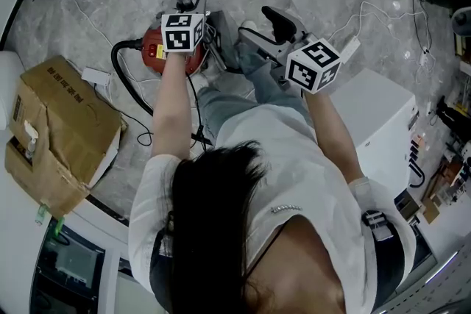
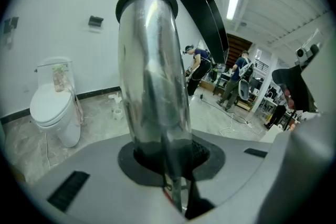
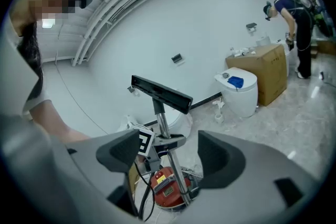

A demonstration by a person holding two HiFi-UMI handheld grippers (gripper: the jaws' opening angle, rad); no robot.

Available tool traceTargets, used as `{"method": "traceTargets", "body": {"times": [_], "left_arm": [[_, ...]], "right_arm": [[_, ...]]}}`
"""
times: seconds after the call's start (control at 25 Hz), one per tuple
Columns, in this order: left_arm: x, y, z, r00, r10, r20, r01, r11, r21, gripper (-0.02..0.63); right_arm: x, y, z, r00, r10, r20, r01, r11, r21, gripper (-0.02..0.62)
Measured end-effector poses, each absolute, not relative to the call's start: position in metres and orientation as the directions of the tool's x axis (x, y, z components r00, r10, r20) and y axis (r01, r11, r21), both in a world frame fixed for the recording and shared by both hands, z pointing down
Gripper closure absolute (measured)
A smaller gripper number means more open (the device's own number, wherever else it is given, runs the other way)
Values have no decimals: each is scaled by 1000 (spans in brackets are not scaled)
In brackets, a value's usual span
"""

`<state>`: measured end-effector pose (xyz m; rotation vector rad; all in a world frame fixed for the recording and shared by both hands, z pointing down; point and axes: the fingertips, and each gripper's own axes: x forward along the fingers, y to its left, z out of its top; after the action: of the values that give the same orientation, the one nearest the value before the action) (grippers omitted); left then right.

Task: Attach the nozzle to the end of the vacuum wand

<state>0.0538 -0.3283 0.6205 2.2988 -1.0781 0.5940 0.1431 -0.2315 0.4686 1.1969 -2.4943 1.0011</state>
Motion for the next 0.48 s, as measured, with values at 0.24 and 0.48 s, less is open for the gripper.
{"method": "traceTargets", "body": {"times": [0.24, 0.48], "left_arm": [[51, -327, 620, 586, -573, 574, -800, -524, 293, 539], [51, -327, 619, 584, -576, 572, -802, -517, 298, 545]], "right_arm": [[138, -232, 479, -629, -621, 466, -769, 412, -489, 235], [149, -236, 487, -534, -669, 517, -843, 376, -384, 575]]}}
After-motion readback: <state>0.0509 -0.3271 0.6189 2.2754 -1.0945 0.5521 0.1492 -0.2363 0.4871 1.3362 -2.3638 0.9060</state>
